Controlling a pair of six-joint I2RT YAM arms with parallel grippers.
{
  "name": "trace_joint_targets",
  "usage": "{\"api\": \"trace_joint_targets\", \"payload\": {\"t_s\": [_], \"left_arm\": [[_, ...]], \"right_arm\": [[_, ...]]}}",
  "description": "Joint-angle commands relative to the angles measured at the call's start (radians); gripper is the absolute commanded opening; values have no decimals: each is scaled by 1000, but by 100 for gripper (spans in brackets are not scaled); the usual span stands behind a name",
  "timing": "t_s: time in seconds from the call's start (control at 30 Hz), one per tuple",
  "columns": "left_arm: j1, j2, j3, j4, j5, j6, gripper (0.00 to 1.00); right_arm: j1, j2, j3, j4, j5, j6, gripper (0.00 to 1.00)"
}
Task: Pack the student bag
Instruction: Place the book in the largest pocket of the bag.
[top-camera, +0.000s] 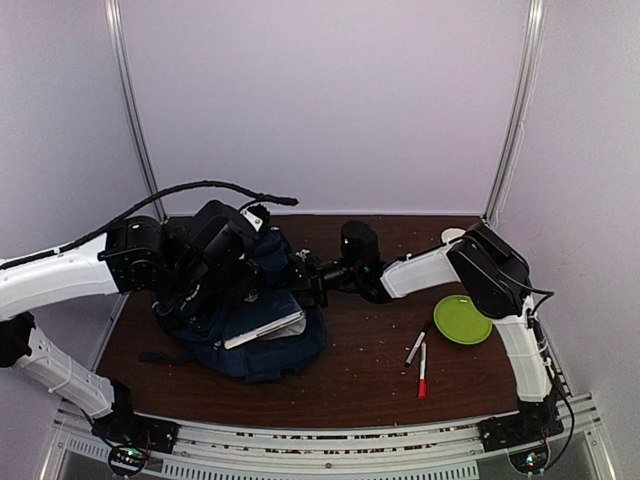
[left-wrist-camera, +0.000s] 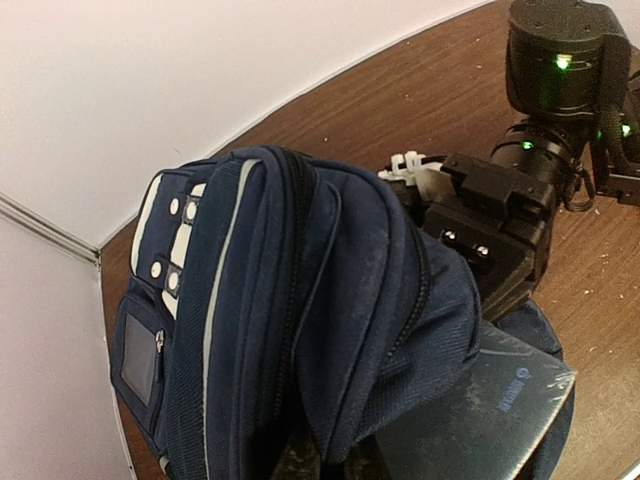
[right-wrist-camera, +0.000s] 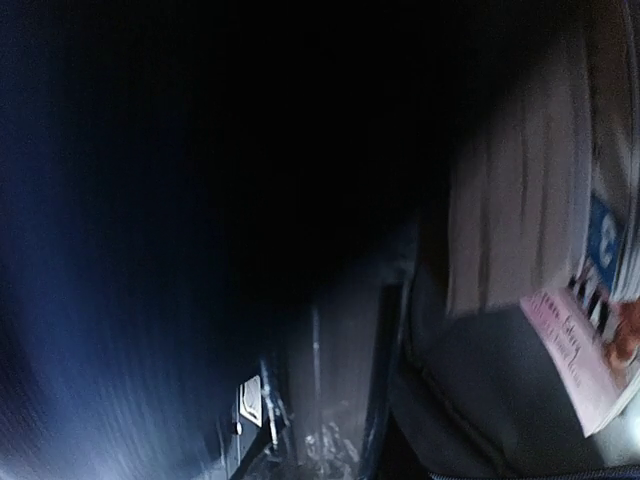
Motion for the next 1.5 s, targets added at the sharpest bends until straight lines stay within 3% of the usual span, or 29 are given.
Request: {"api": "trace_joint_targets", "payload": {"t_s": [0.0, 0.17, 0.37, 0.6, 0.87, 1.17, 1.33, 1.47], "left_arm": [[-35, -77, 12, 249, 9, 59, 0], [-41, -86, 0, 252, 36, 90, 0], [-44, -87, -24, 277, 48, 100, 0], [-45, -78, -32, 279, 50, 108, 0], [-45, -83, -67, 267, -18, 92, 0], [-43, -113, -128, 322, -60, 68, 0], [-43, -117, -134, 333, -71, 76, 0], [-43, -129, -143, 344, -73, 73, 0]], "right_arm": [[-6, -12, 109, -86, 92, -118, 0], [-9, 0, 193, -337, 186, -268, 0], [6, 74, 336, -456, 235, -340, 0], [5, 69, 337, -503, 233, -393, 24], [-12, -76, 216, -517, 239, -444, 49], [-15, -264, 101, -833, 291, -762, 70], [-13, -264, 132, -984, 344, -940, 72], [-10, -206, 239, -1087, 388, -1025, 52]]}}
